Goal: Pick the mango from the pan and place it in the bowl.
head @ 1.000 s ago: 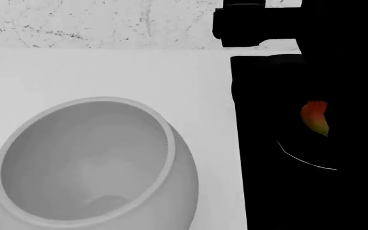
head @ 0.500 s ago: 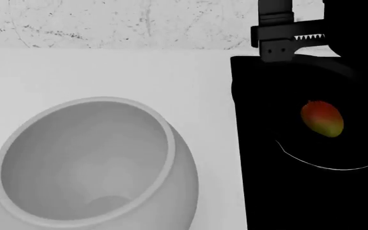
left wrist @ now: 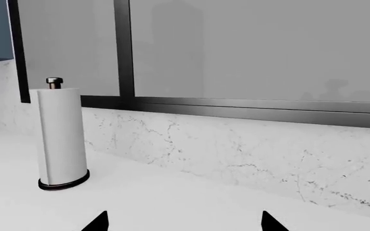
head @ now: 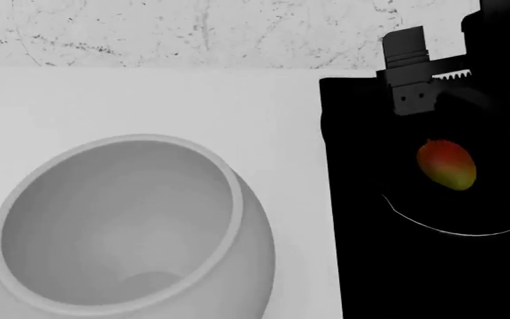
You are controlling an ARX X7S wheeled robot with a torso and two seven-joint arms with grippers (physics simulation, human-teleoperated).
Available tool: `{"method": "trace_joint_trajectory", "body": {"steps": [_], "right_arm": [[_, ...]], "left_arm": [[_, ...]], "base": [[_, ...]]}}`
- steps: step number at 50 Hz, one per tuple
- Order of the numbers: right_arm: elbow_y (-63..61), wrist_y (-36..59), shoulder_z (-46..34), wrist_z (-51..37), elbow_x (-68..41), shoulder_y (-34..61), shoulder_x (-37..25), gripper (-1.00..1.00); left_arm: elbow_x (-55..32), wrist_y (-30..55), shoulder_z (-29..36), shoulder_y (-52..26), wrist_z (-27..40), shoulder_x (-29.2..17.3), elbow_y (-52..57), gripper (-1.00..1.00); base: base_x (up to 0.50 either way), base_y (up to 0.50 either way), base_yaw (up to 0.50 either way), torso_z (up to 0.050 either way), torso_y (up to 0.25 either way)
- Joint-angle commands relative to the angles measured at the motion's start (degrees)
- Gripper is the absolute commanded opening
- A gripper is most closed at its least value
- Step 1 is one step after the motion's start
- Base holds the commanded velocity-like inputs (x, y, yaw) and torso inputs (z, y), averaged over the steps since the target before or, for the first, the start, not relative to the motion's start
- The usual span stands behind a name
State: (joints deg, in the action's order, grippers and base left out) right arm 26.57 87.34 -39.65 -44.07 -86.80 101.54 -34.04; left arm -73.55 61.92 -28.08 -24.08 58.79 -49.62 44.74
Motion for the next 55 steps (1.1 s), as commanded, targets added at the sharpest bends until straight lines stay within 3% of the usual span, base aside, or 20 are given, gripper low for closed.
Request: {"method": "trace_joint_trajectory", "body": {"steps": [1, 15, 30, 55], "right_arm": [[5.1, -2.6, -8.7, 10.6, 6.8, 2.4, 0.5, 1.00], [11.2, -7.2, -20.0, 26.6, 17.0, 5.3, 5.0, 1.00], [16.5, -11.0, -27.3, 37.9, 22.7, 6.9, 8.4, 1.00], [25.3, -18.0, -30.4, 45.2, 26.2, 2.5, 11.8, 1.00]], "left_arm": [[1.5, -0.7, 0.6, 0.9, -0.5, 0.5, -0.2, 1.00], [2.7, -0.9, 3.5, -0.3, -0.3, 0.9, -1.0, 1.00], [2.1, -0.3, 5.9, -2.2, 1.6, 1.2, -1.3, 1.00], [3.5, -0.6, 8.9, -3.1, 1.9, 1.5, -2.0, 1.00]], "base": [[0.00, 0.00, 0.00, 0.000, 0.000], [0.00, 0.00, 0.00, 0.000, 0.000], [0.00, 0.00, 0.00, 0.000, 0.000], [0.00, 0.00, 0.00, 0.000, 0.000]]}}
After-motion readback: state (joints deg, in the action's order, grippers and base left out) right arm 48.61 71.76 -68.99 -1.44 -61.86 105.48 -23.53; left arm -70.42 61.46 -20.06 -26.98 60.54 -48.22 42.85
